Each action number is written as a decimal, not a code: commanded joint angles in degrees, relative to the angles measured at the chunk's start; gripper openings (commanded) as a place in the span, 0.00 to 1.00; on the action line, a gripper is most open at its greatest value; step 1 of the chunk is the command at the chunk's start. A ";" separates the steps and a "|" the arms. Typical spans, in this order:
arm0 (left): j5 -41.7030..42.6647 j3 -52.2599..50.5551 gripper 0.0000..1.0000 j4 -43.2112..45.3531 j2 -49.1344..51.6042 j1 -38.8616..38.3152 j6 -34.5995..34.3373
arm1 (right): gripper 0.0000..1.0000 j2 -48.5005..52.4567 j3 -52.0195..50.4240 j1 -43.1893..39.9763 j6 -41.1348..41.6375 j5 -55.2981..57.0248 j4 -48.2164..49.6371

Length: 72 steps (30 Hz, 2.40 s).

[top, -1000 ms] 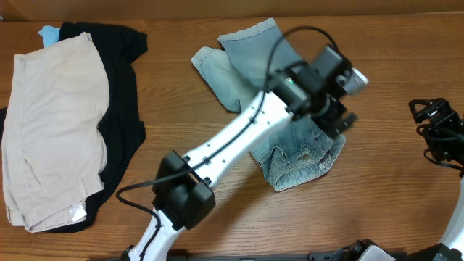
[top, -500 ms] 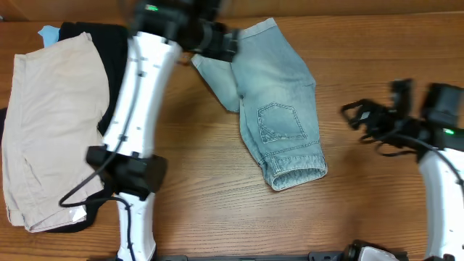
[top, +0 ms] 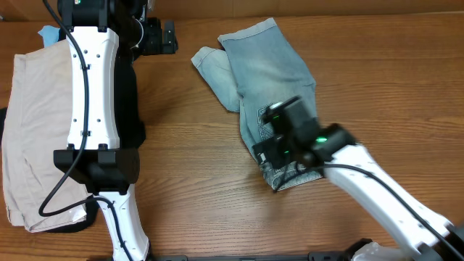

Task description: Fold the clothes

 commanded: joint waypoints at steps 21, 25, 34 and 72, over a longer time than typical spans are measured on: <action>0.37 -0.09 0.99 -1.84 -0.90 -4.24 1.64 | 0.04 7.98 1.44 -6.14 14.69 14.75 -3.15; 0.37 -2.03 0.97 -1.81 -0.90 -8.28 6.36 | 0.04 6.16 3.74 -11.17 15.13 11.78 -3.48; 0.37 -6.82 0.96 -0.74 -0.90 -18.93 15.17 | 0.04 2.34 15.67 -28.61 14.67 1.92 -3.58; 3.30 -47.58 1.00 47.63 -0.87 -55.28 23.69 | 0.04 13.09 15.87 -55.95 14.91 -10.34 5.46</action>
